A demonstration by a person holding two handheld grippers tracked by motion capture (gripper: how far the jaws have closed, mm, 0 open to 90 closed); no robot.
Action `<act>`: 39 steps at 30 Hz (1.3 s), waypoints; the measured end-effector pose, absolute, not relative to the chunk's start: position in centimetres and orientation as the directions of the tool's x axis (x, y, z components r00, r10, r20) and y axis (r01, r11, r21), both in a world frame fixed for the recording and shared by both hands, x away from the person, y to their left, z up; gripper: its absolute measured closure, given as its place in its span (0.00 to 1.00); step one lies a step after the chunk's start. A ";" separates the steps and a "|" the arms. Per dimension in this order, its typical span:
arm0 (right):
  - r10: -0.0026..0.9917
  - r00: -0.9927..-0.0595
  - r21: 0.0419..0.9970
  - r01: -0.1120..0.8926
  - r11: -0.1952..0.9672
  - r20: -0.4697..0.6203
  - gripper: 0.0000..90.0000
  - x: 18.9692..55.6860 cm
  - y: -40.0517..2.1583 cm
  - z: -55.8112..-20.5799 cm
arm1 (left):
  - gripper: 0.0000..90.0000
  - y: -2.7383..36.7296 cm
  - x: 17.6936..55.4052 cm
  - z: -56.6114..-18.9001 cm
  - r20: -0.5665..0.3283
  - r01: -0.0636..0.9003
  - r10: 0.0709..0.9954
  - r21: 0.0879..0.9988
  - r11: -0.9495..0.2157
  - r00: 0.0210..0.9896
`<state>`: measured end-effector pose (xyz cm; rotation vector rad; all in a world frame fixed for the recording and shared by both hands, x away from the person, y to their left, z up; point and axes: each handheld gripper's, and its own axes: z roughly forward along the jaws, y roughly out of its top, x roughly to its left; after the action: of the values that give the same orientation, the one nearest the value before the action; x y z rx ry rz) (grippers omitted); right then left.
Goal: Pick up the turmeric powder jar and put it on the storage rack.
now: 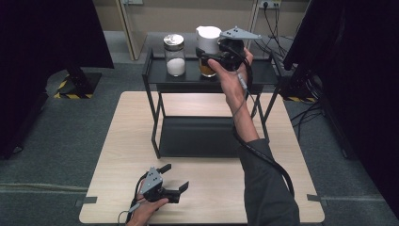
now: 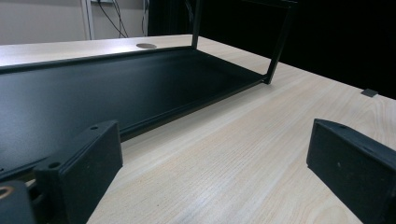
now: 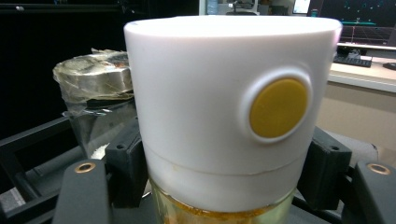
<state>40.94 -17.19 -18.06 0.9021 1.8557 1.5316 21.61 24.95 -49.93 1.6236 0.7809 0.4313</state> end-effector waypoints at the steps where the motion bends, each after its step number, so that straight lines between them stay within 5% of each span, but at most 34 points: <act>1: 0.790 -0.613 0.982 0.144 0.122 -0.008 0.34 41.0 -17.1 -18.1 | 0.03 25.0 21.6 -49.9 -0.145 0.249 0.696 0.967 -0.051 0.704; 15: 0.795 -0.607 0.987 0.133 0.094 0.006 0.34 41.2 -17.4 -19.2 | 0.03 25.0 21.6 -50.0 -0.148 0.251 0.696 0.967 -0.048 0.702; 24: 0.807 -0.590 0.983 0.160 0.091 0.021 0.02 40.4 -17.7 -18.8 | 0.03 24.9 21.6 -50.0 -0.148 0.252 0.697 0.967 -0.048 0.702; 39: 0.752 -0.659 0.994 0.095 0.056 0.020 0.00 38.0 -21.1 -21.1 | 0.03 24.9 21.6 -50.0 -0.147 0.252 0.699 0.967 -0.049 0.700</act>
<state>37.98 -21.08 -21.12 0.8455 1.8202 1.6484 21.56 24.86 -50.02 1.6228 0.7869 0.4317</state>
